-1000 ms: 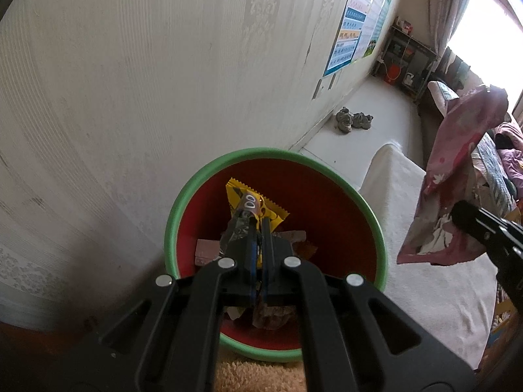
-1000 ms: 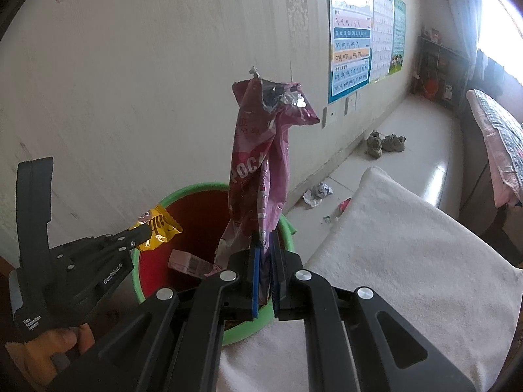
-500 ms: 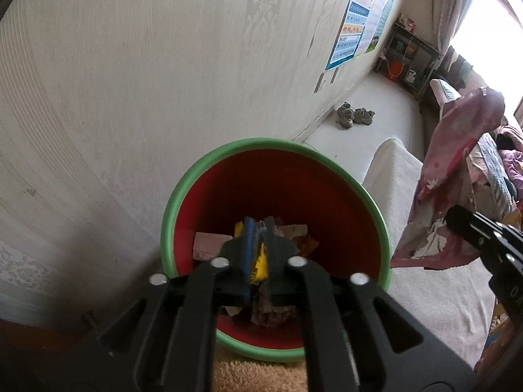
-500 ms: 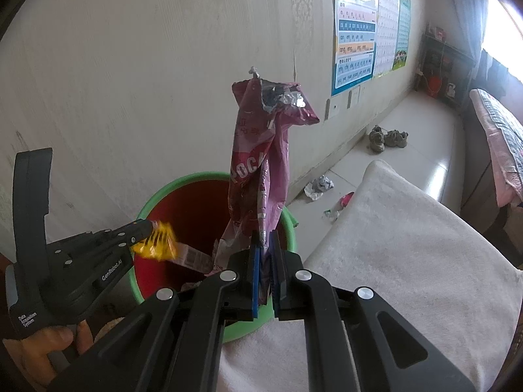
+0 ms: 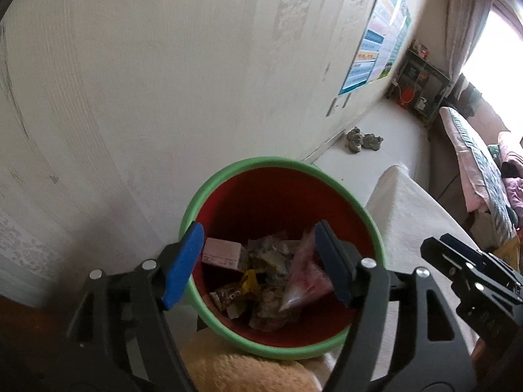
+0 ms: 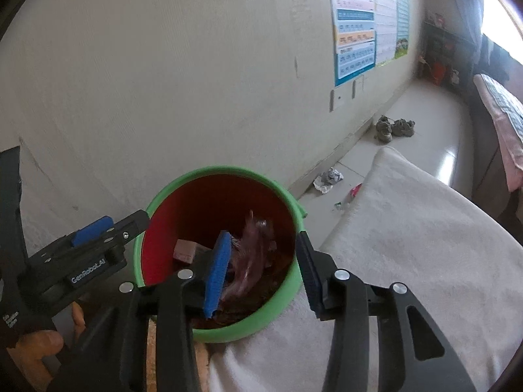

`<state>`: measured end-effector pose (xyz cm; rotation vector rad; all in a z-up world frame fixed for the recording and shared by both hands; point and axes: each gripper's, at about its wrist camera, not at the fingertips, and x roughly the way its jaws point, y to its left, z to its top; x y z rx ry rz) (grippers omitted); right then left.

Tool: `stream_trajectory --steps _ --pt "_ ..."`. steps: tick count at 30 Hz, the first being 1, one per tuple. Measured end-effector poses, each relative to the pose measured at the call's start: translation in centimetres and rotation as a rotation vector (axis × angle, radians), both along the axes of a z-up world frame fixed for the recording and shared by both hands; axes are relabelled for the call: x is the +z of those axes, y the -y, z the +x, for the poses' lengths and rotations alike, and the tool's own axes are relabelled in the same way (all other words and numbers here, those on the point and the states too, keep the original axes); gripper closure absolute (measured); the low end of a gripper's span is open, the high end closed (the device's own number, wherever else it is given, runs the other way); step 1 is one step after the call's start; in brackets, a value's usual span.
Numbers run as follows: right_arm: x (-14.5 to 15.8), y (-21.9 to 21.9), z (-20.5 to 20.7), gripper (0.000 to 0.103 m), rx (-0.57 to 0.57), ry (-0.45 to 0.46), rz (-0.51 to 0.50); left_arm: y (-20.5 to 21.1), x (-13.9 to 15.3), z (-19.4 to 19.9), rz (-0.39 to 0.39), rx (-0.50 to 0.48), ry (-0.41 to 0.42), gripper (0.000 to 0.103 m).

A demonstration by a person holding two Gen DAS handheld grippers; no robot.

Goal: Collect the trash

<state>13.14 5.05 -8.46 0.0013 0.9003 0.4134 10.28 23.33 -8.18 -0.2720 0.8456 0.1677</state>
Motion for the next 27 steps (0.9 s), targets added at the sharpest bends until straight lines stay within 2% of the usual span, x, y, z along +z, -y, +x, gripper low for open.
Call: stream_trajectory --steps 6,11,15,18,23,27 --pt "2.7 6.2 -3.3 0.039 -0.129 0.098 0.010 5.0 3.2 -0.8 0.025 -0.092 0.086 0.016" --pt "5.0 13.1 -6.9 0.030 -0.247 0.162 0.046 10.6 6.0 -2.3 -0.006 -0.192 0.177 0.006" --pt "7.1 17.9 -10.0 0.019 -0.344 0.231 0.072 15.2 8.1 -3.8 0.024 -0.281 0.239 0.006" --pt "8.6 20.8 -12.4 0.014 -0.404 0.297 0.080 18.7 9.4 -4.6 0.072 -0.349 0.246 0.006" --pt "10.2 23.2 -15.7 0.007 -0.453 0.407 0.050 22.4 10.7 -6.1 0.129 -0.397 0.282 0.005" --pt "10.5 24.5 -17.1 0.007 -0.485 0.450 0.032 24.2 11.7 -7.7 0.175 -0.403 0.317 0.005"
